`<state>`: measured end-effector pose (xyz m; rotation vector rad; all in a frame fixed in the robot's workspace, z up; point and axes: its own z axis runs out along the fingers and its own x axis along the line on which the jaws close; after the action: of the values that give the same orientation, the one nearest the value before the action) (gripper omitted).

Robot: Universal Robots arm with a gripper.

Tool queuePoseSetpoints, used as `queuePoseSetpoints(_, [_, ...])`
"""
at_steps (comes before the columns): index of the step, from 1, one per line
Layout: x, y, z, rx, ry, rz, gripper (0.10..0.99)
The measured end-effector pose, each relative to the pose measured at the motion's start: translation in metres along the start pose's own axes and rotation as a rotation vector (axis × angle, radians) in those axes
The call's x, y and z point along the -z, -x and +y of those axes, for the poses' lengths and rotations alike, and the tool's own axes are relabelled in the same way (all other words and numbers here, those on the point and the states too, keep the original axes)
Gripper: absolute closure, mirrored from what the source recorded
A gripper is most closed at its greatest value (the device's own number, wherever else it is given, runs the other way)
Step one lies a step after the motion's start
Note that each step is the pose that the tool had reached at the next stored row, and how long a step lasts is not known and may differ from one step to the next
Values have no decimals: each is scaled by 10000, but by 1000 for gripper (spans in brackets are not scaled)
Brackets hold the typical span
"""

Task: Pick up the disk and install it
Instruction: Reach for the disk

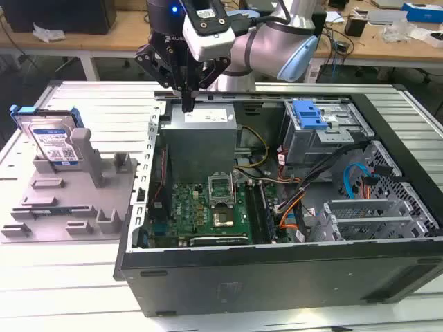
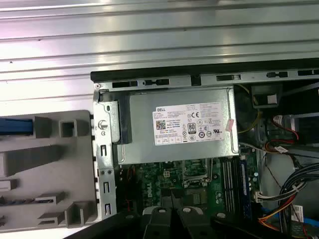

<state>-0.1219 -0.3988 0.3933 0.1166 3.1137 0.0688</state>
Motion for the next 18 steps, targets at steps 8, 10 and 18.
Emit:
queuePoseSetpoints(8, [0, 0, 0, 0, 1, 0, 980])
queuePoseSetpoints(10, [-1, 0, 0, 1, 0, 0, 980])
queuePoseSetpoints(18, [-60, -529, 92, -72, -1, -4, 980])
